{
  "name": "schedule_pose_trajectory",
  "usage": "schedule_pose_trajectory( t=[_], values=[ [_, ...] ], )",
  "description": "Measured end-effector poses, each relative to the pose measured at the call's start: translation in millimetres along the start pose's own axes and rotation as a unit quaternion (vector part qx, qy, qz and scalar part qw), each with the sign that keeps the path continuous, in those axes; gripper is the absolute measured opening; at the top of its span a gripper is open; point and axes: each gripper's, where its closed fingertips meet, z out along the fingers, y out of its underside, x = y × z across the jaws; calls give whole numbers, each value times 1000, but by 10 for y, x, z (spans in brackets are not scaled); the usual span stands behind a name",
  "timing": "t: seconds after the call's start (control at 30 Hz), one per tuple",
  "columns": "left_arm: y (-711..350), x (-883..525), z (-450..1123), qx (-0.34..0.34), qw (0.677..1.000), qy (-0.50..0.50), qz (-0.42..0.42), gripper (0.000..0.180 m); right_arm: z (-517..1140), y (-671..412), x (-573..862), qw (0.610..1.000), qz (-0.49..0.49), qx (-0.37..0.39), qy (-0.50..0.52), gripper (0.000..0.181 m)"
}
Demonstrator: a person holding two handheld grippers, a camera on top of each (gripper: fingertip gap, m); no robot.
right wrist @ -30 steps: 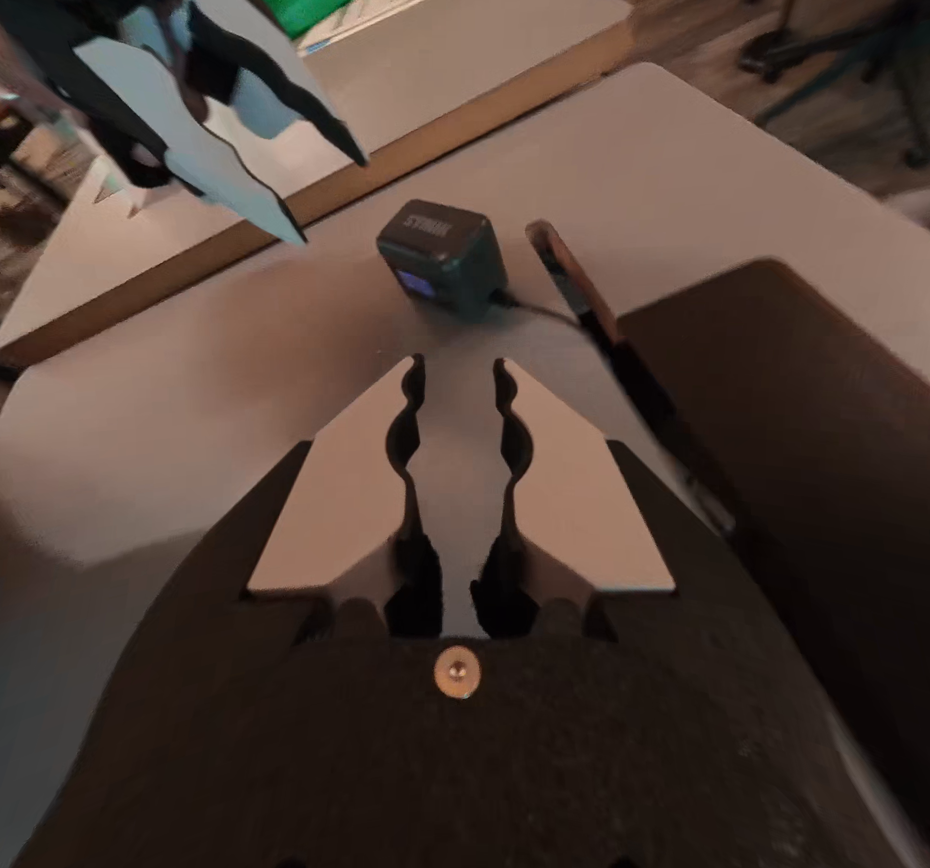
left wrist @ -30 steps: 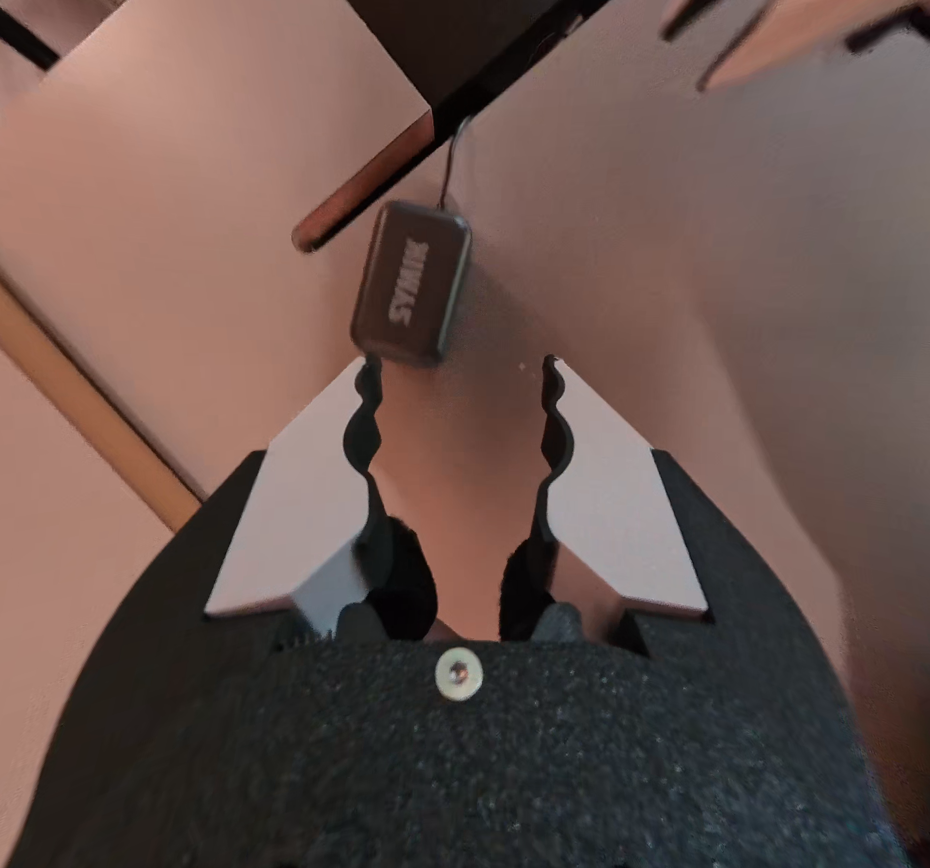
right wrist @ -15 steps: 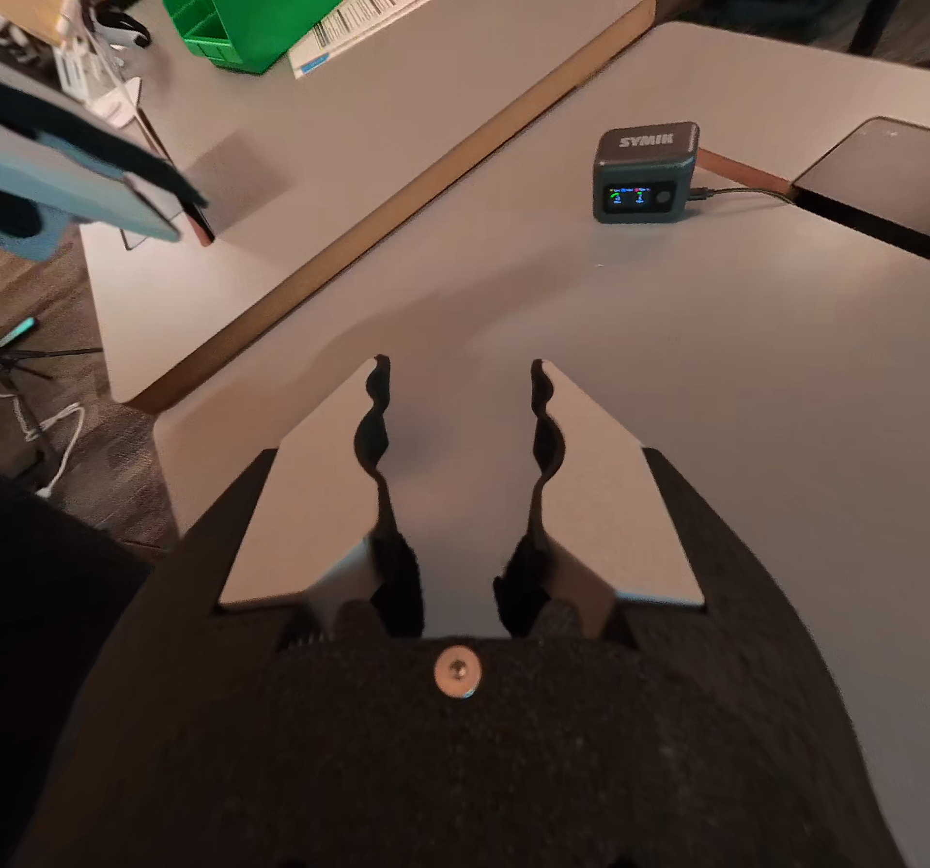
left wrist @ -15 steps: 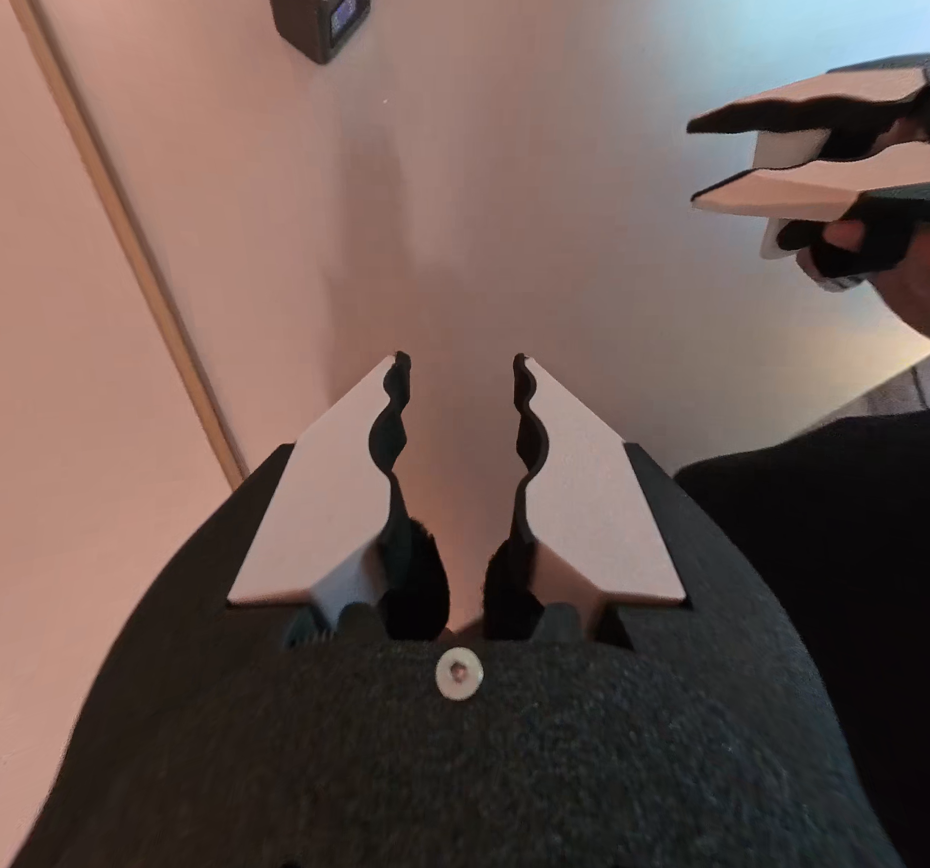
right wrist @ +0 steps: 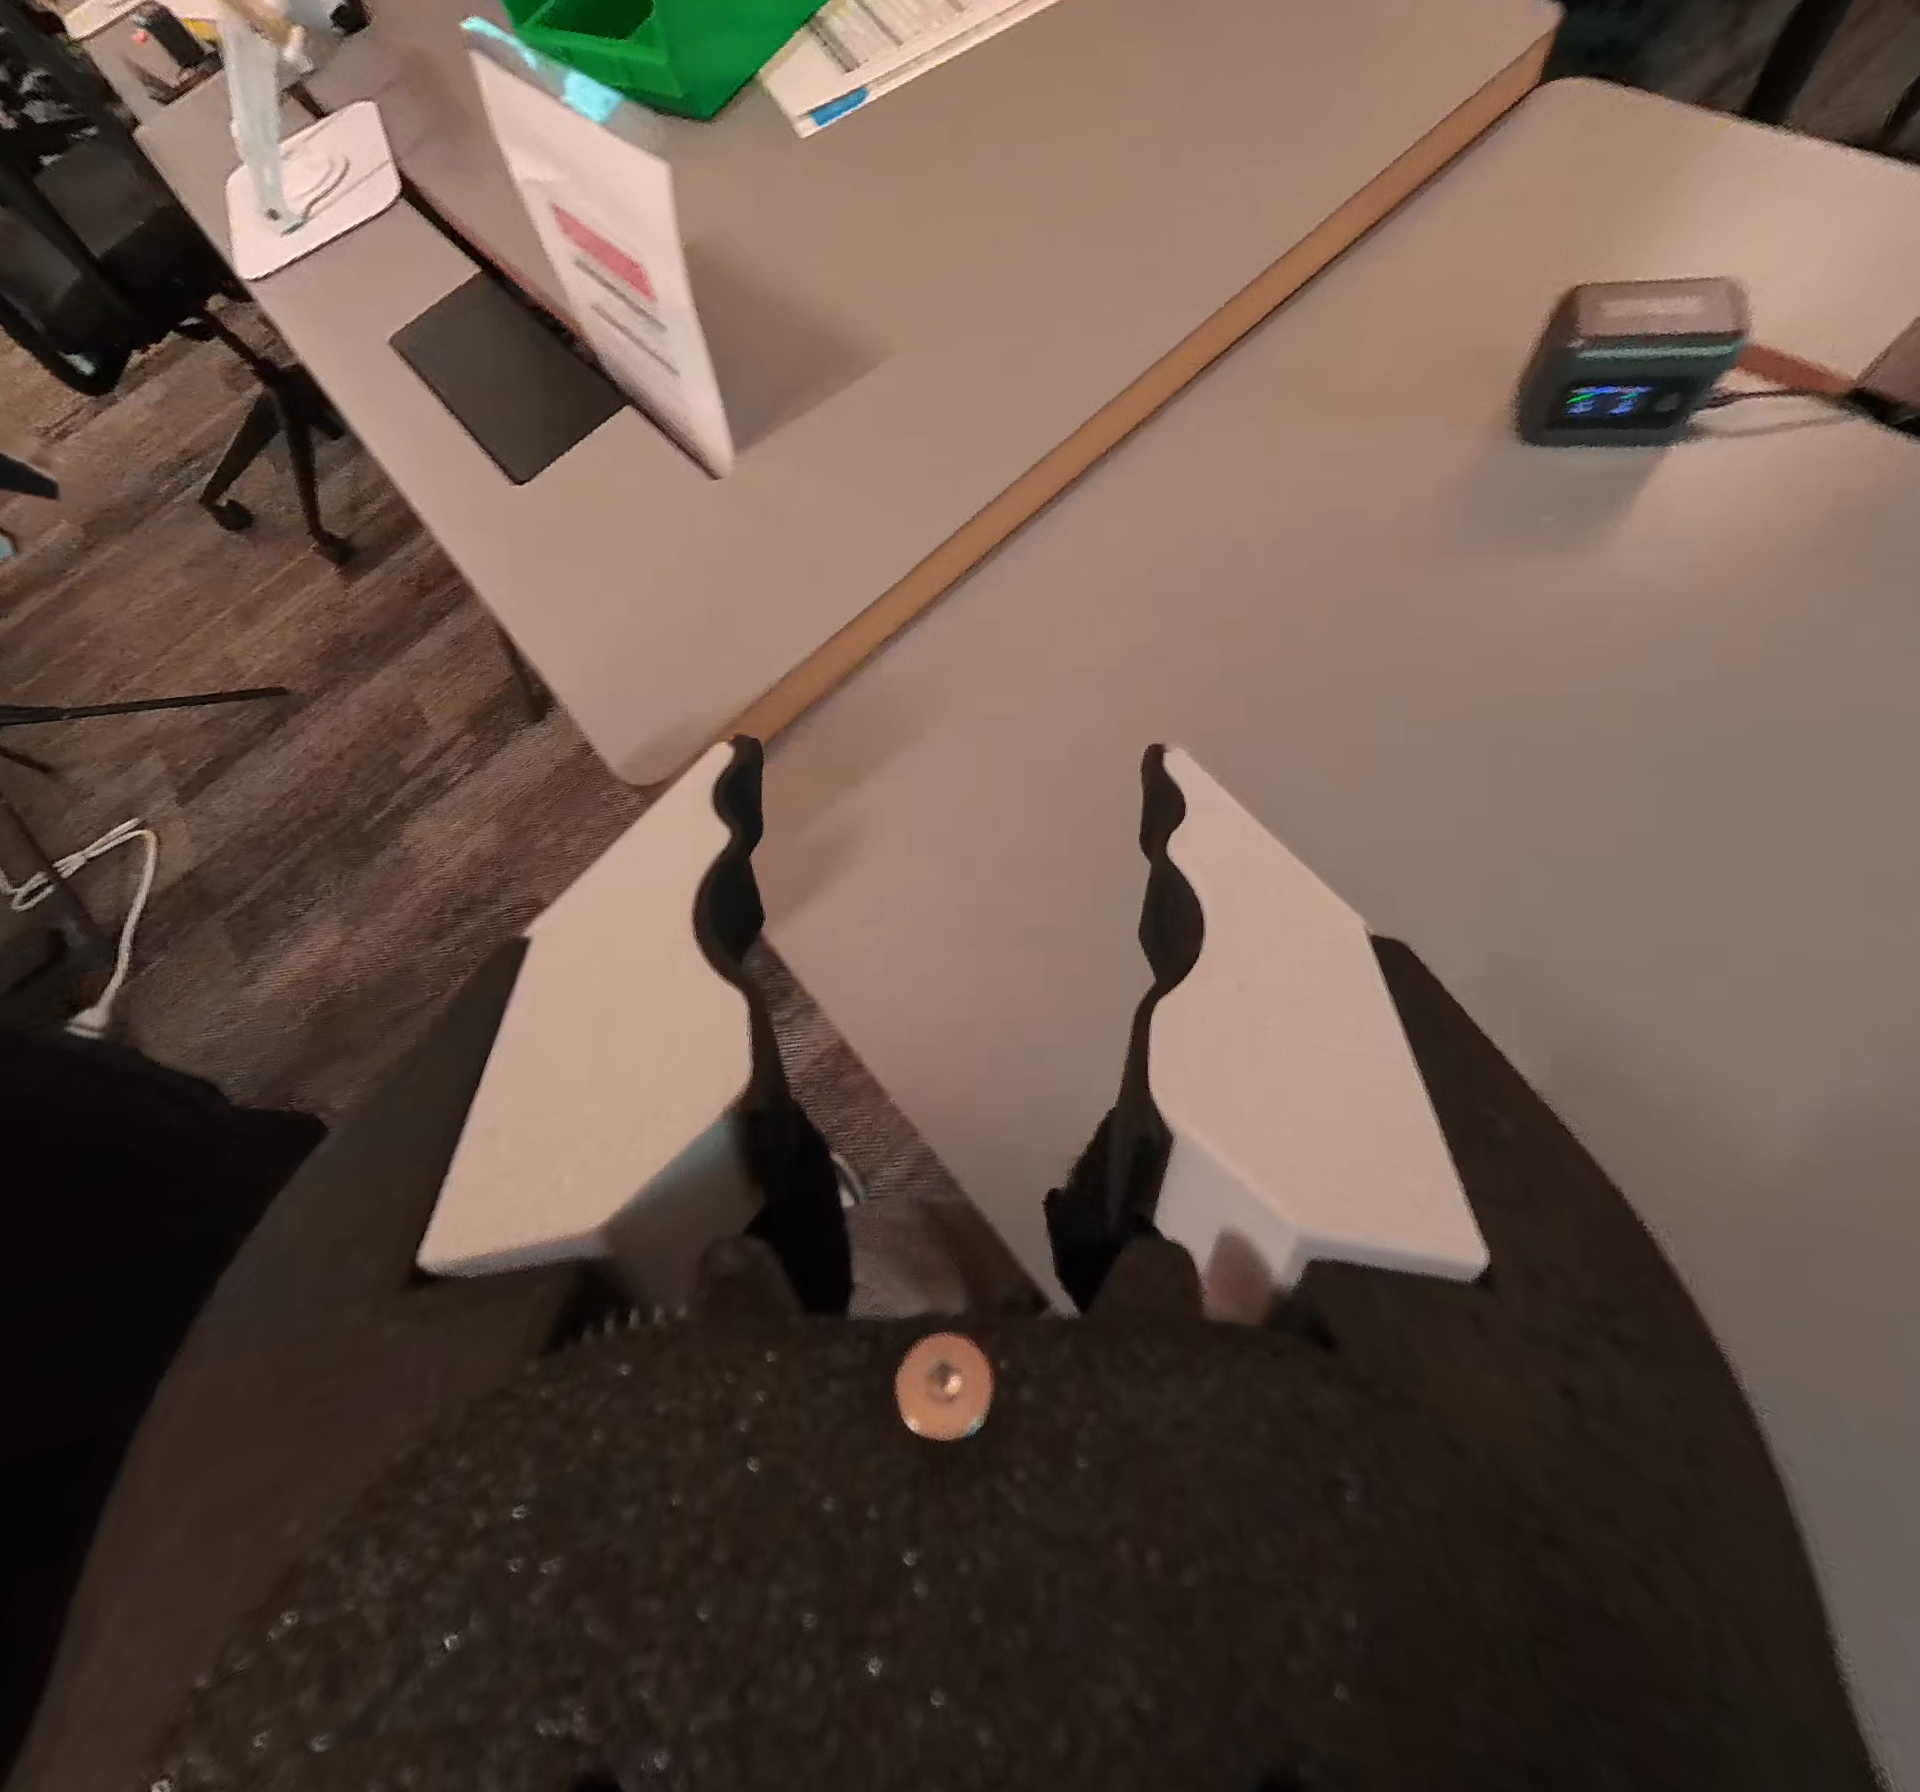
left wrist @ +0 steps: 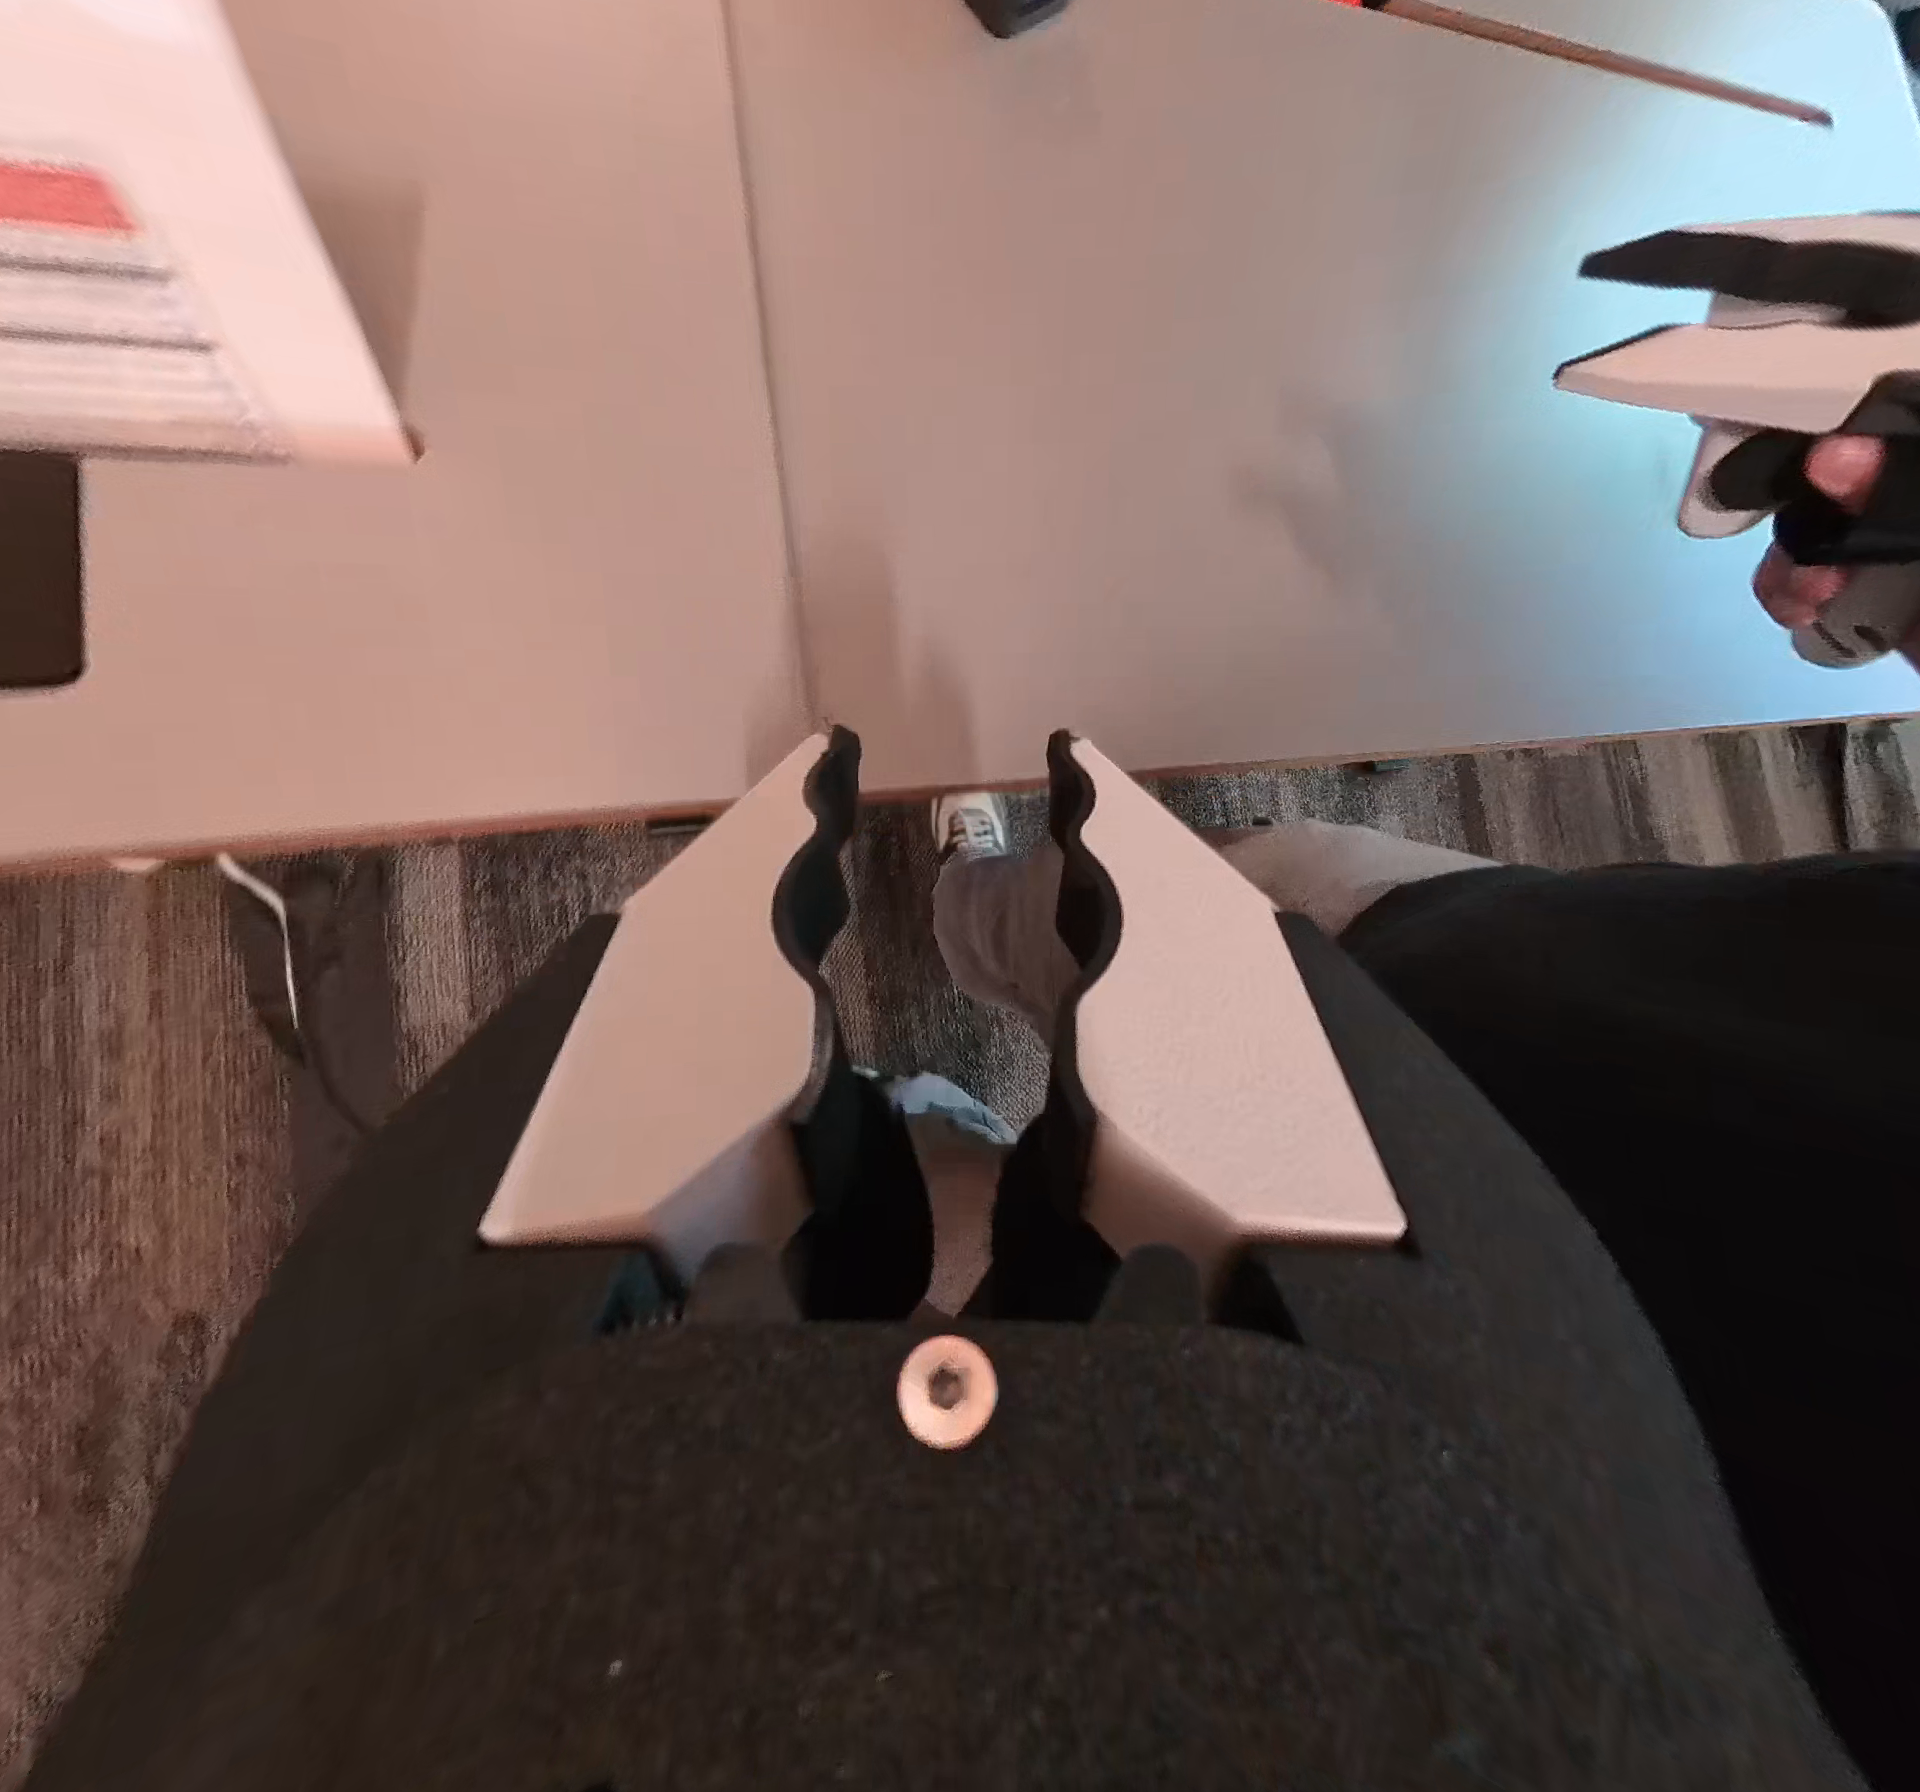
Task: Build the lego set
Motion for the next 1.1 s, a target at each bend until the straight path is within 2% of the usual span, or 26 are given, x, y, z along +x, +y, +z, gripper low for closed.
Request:
schedule_pose_trajectory(
  t=[0.13,0.37,0.53,0.63,0.9,1.1],
  values=[
    [218,-311,-373,23,998,-30,-44,35,124,-50,-437,999,6,-3,-33,74],
    [417,-762,-853,65,990,-69,-101,35,419,-395,-940,995,-65,-16,-79,72],
    [603,-1003,-1058,63,988,-89,-112,35,653,-556,-1236,989,-89,-28,-113,67],
    [701,-1115,-1180,58,987,-99,-111,35,843,-589,-1521,984,-100,-43,-143,59],
    [702,-1499,-1219,49,987,-114,-107,35,2002,-1228,-2005,964,-169,-89,-185,60],
    [375,-1964,-1054,38,994,-92,-37,35,3464,-1594,-1781,952,-216,-142,-162,62]
  ],
)
